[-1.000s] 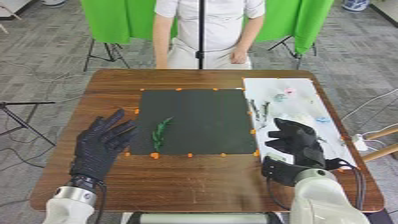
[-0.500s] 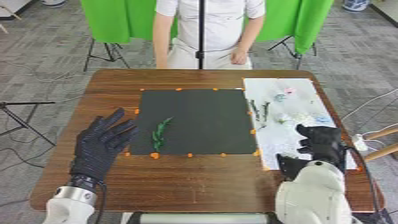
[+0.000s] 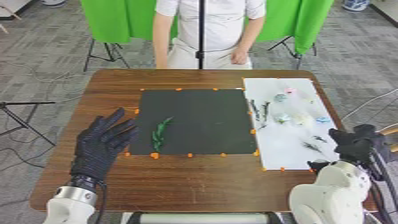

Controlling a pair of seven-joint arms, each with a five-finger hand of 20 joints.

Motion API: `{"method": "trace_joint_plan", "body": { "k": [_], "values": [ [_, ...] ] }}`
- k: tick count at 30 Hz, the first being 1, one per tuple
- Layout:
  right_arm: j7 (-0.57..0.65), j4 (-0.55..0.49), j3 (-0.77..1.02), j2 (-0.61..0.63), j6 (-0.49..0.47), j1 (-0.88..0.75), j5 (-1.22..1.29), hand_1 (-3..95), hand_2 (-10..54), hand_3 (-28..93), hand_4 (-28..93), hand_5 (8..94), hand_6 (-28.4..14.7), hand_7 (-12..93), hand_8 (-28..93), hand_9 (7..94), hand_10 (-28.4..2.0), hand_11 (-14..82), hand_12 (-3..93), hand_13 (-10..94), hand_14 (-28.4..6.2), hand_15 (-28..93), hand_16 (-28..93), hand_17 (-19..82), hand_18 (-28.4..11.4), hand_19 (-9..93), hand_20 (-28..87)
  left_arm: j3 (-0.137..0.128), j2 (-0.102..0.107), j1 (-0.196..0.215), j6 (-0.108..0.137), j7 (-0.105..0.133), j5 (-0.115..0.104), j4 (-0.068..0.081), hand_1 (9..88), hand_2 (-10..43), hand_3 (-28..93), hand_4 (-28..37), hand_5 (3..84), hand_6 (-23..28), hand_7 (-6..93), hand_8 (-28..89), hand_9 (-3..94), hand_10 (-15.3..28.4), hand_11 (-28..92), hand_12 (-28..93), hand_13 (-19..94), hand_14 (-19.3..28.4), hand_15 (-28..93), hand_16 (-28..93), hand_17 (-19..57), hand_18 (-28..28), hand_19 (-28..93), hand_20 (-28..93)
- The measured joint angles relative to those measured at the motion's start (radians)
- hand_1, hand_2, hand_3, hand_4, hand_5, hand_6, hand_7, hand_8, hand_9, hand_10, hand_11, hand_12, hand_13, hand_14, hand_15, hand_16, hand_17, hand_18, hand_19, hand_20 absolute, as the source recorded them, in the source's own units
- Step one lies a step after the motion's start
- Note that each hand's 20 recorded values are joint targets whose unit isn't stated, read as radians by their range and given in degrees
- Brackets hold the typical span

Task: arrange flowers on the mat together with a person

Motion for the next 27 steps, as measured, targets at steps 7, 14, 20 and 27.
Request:
{"method": "trace_joint_plan", "body": {
  "k": [7,14,20,27],
  "values": [
    [-0.011,0.034,0.015,-0.003,-0.095,-0.016,0.032,33.5,-9.5,80,-28,51.5,-4.8,14,-14,62.7,-17.1,22.2,12.1,62,-13.8,43,10,17,-21.4,69,0,-0.001,0.000,0.000,0.000,0.000,0.000,0.000,20.4,13.5,74,-28.3,35.1,12.2,6.0,-7,35.5,24.1,24,9,26,28.4,48,-12,-8.2,25.8,57,-1],
    [-0.042,0.071,0.009,-0.005,-0.182,-0.011,0.095,34.3,-9.5,80,-28,51.6,-4.2,15,-14,62.0,-16.9,21.4,12.2,61,-13.7,42,10,16,-20.7,68,1,-0.001,-0.001,0.000,0.000,-0.002,0.000,0.000,20.5,13.5,74,-28.3,35.1,12.2,6.1,-7,35.5,24.1,24,9,26,28.4,48,-12,-8.2,25.8,57,-1],
    [-0.045,0.139,-0.019,-0.005,-0.214,0.019,0.120,36.3,-9.5,80,-28,53.8,-3.6,15,-14,63.5,-15.9,21.5,12.2,61,-13.3,42,10,16,-20.0,67,2,-0.001,-0.001,-0.002,-0.001,-0.006,0.000,0.000,20.4,13.5,74,-28.3,35.0,12.1,6.0,-7,35.5,24.1,24,9,26,28.4,47,-12,-8.2,25.8,57,-1],
    [-0.064,0.178,-0.025,0.011,-0.245,0.044,0.146,45.9,-9.5,78,-28,68.9,-1.1,15,-9,80.1,-11.8,23.5,18.6,72,-9.0,40,14,19,-17.0,66,3,-0.012,-0.002,0.001,0.000,-0.007,-0.001,-0.001,20.5,13.5,74,-28.3,35.1,12.2,6.0,-7,35.5,24.1,24,9,26,28.4,48,-12,-8.2,25.8,57,-1]
  ]
}}
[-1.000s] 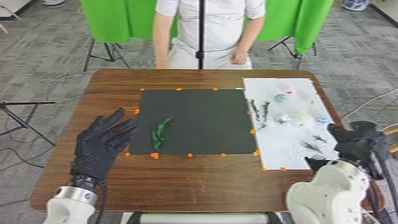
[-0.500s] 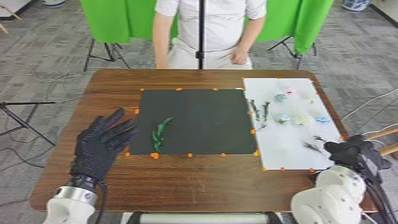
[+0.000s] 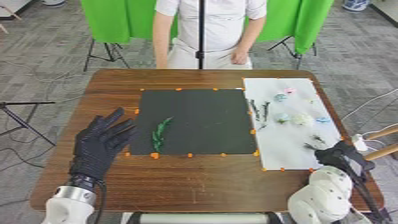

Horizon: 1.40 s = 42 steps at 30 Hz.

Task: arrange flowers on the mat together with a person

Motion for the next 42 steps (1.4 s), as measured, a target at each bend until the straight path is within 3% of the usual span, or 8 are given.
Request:
{"method": "trace_joint_plan", "body": {
  "k": [3,6,19,32,35,37,42],
  "values": [
    [-0.002,0.025,-0.005,0.008,-0.028,0.031,0.003,52.6,-9.5,71,-28,79.2,-0.1,15,-2,88.2,-10.1,21.0,24.3,78,-7.4,40,21,21,-15.9,67,4,-0.002,-0.001,0.000,0.000,0.000,0.000,0.000,20.5,13.4,74,-28.3,35.1,12.2,6.0,-7,35.5,24.1,24,9,26,28.4,48,-12,-8.2,25.8,57,-1],
    [-0.006,0.041,-0.015,0.011,-0.040,0.059,0.001,54.8,-9.5,70,-28,84.0,0.5,16,-1,91.5,-9.2,25.0,24.3,82,-6.9,43,21,23,-15.3,69,4,-0.003,-0.003,-0.001,0.000,0.000,0.000,0.000,20.4,13.4,74,-28.3,35.1,12.2,6.0,-7,35.6,24.1,24,9,26,28.4,47,-12,-8.2,25.8,57,-1],
    [0.004,0.063,-0.078,0.010,0.077,0.038,-0.150,54.4,-9.5,70,-28,88.8,1.2,14,1,93.7,-8.3,33.5,18.8,88,-6.7,45,20,25,-16.0,73,2,-0.009,-0.007,0.006,0.000,0.002,0.000,-0.001,20.5,13.5,74,-28.3,35.1,12.2,5.9,-7,35.5,24.1,24,9,26,28.4,47,-12,-8.2,25.8,57,-1],
    [0.026,0.019,-0.098,0.015,0.137,0.062,-0.276,54.1,-9.5,71,-28,90.2,0.2,14,3,93.7,-8.0,35.5,18.2,89,-6.5,45,21,26,-16.2,75,0,-0.010,-0.007,0.007,0.002,0.006,0.000,-0.001,20.5,13.5,74,-28.3,35.2,12.2,5.9,-7,35.5,24.1,24,9,26,28.4,48,-12,-8.2,25.8,57,-1],
    [0.034,0.006,-0.097,0.017,0.135,0.069,-0.283,49.7,-9.5,74,-28,82.0,-1.5,16,1,89.1,-9.5,26.3,24.2,80,-7.8,46,17,22,-16.4,74,-2,-0.011,-0.007,0.007,0.002,0.008,0.000,-0.001,20.5,13.5,73,-28.3,35.1,12.2,6.0,-7,35.5,24.0,24,9,26,28.4,48,-12,-8.2,25.8,57,-1],
    [0.041,-0.005,-0.090,0.016,0.124,0.068,-0.280,41.0,-9.5,80,-28,71.9,-3.7,16,-11,79.8,-12.2,30.0,18.6,72,-10.1,47,14,19,-17.2,70,0,-0.011,-0.007,0.007,0.002,0.008,0.000,-0.001,20.5,13.5,74,-28.3,35.1,12.2,5.9,-7,35.5,24.1,24,9,26,28.4,48,-12,-8.2,25.8,57,-1],
    [0.044,-0.063,-0.036,0.011,0.015,0.047,-0.151,34.8,-9.5,80,-28,58.6,-7.5,13,-13,69.0,-16.7,29.5,14.6,64,-13.6,47,12,14,-18.9,67,1,-0.011,-0.006,0.009,0.005,0.010,0.000,-0.002,20.5,13.4,74,-28.3,35.2,12.2,6.0,-7,35.5,24.1,24,9,26,28.4,48,-12,-8.2,25.8,57,-1]
  ]
}}
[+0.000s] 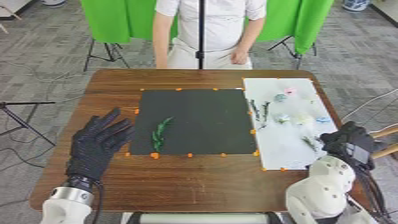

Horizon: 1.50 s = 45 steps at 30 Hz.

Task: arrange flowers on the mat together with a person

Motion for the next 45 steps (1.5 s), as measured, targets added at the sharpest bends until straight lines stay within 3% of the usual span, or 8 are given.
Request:
{"method": "trace_joint_plan", "body": {
  "k": [4,14,16,21,25,31,35,45],
  "values": [
    [0.000,-0.017,0.016,-0.003,-0.077,-0.011,0.118,33.6,-9.5,80,-28,57.5,-7.7,13,-12,67.2,-17.4,27.7,13.7,63,-14.2,47,11,13,-19.1,66,2,-0.002,0.000,0.004,0.002,0.002,0.000,-0.001,20.5,13.4,74,-28.3,35.2,12.2,6.0,-7,35.5,24.0,24,9,26,28.4,48,-12,-8.2,25.8,57,-1],
    [-0.003,0.059,-0.018,-0.004,-0.103,0.012,0.130,36.5,-9.5,78,-28,63.1,-5.7,13,-12,70.8,-16.4,26.1,13.9,66,-13.2,46,11,15,-18.7,66,4,-0.002,0.000,0.003,0.002,0.002,0.000,-0.001,20.5,13.4,74,-28.3,35.1,12.3,6.0,-7,35.5,24.0,24,9,26,28.4,48,-12,-8.3,25.8,57,-1],
    [-0.003,0.071,-0.019,-0.004,-0.128,0.017,0.147,42.9,-9.5,76,-28,71.5,-2.5,13,-10,78.7,-13.5,25.8,14.8,71,-11.2,44,12,18,-17.6,67,5,-0.002,0.001,0.003,0.002,0.002,0.000,-0.001,20.5,13.5,74,-28.3,35.2,12.3,5.9,-7,35.5,24.1,24,9,26,28.4,47,-12,-8.3,25.8,57,-1],
    [-0.003,0.085,-0.020,0.001,-0.166,0.036,0.150,55.4,-9.5,63,-28,88.9,1.6,13,1,92.9,-9.6,25.6,19.9,85,-7.5,42,19,25,-16.8,74,2,-0.002,0.001,0.003,0.004,0.002,-0.001,-0.001,20.5,13.5,74,-28.3,35.2,12.2,5.8,-7,35.5,24.1,24,9,26,28.4,47,-12,-8.3,25.8,57,-1],
    [-0.003,0.119,-0.039,0.005,-0.121,0.047,0.098,56.5,-9.5,64,-28,91.5,1.8,15,2,93.7,-8.1,31.1,19.1,89,-6.4,42,20,28,-16.4,77,0,-0.002,0.001,0.003,0.004,0.002,-0.001,-0.001,20.5,13.5,74,-28.3,35.2,12.2,5.9,-7,35.6,24.1,24,9,26,28.4,48,-12,-8.3,25.8,57,-1],
    [0.001,0.164,-0.075,0.013,0.028,0.043,-0.035,56.0,-9.5,65,-28,92.7,1.5,16,2,93.7,-8.5,36.0,15.9,91,-6.2,43,21,29,-16.6,79,-3,-0.002,0.001,0.004,0.005,0.002,-0.001,-0.002,20.6,13.5,73,-28.3,35.1,12.2,5.9,-7,35.5,24.1,24,9,26,28.4,47,-12,-8.3,25.8,57,-1],
    [0.006,0.163,-0.081,0.020,0.052,0.044,-0.087,55.5,-9.5,66,-28,93.0,1.2,16,2,93.7,-8.5,37.1,15.1,91,-6.2,43,21,29,-16.8,80,-3,-0.002,0.002,0.004,0.005,0.003,-0.002,-0.002,20.6,13.5,73,-28.3,35.1,12.2,6.0,-7,35.5,24.1,24,9,26,28.4,48,-12,-8.3,25.8,57,-1],
    [-0.035,0.011,-0.202,0.035,0.073,0.144,-0.095,53.9,-9.5,69,-28,92.7,1.0,16,2,93.7,-8.9,37.3,14.9,91,-6.8,43,22,29,-17.4,81,-5,-0.009,0.005,0.006,0.008,0.006,-0.002,-0.008,20.5,13.5,74,-28.3,35.1,12.2,6.1,-7,35.5,24.0,24,9,26,28.4,48,-12,-8.3,25.8,57,-1]
  ]
}}
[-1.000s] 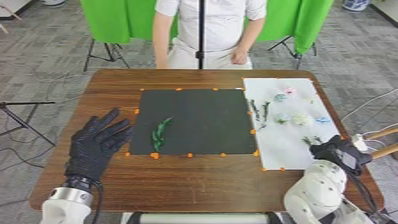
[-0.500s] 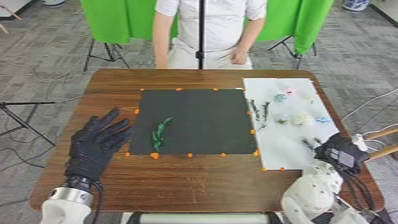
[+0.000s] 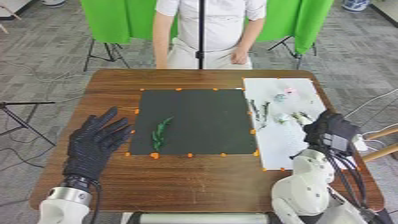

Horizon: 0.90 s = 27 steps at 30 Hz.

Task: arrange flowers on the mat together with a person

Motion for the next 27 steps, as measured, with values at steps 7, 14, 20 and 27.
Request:
{"method": "trace_joint_plan", "body": {
  "k": [7,14,20,27],
  "values": [
    [-0.163,0.032,-0.194,-0.073,-0.006,0.227,0.177,52.7,-9.5,70,-28,92.8,0.7,16,2,93.7,-8.7,38.0,14.6,92,-7.1,43,21,29,-17.7,81,-6,-0.003,0.007,-0.003,0.001,-0.002,0.000,-0.006,20.6,13.6,73,-28.3,35.2,12.3,6.0,-8,35.4,24.0,24,9,26,28.4,48,-12,-8.2,25.8,57,-1],
    [-0.236,0.197,-0.319,-0.238,-0.036,0.367,0.237,51.9,-9.5,69,-28,93.2,0.5,17,3,93.7,-9.1,39.4,14.5,92,-7.3,44,22,29,-17.9,82,-7,-0.011,0.024,-0.008,0.002,-0.002,0.001,-0.021,20.6,13.5,74,-28.3,35.3,12.2,6.1,-7,35.6,24.0,24,9,26,28.4,48,-12,-8.3,25.8,57,-1],
    [-0.256,0.295,-0.368,-0.329,-0.083,0.414,0.308,50.7,-9.5,69,-28,93.6,0.4,18,3,93.7,-10.0,40.5,14.1,91,-7.9,45,22,29,-18.0,82,-7,-0.010,0.045,-0.022,0.004,0.003,0.001,-0.024,20.6,13.5,74,-28.3,35.4,12.4,6.0,-7,35.7,24.1,24,9,26,28.4,48,-12,-8.3,25.8,57,-1],
    [-0.267,0.344,-0.394,-0.370,-0.169,0.418,0.325,48.2,-9.5,69,-28,93.7,0.4,21,2,93.7,-11.1,42.1,13.7,91,-8.6,46,22,28,-18.1,82,-8,-0.007,0.056,-0.038,0.004,0.008,0.000,-0.025,20.6,13.5,74,-28.3,35.7,12.5,6.0,-7,35.9,24.2,25,9,26,28.4,48,-12,-8.2,25.8,57,-1]
  ]
}}
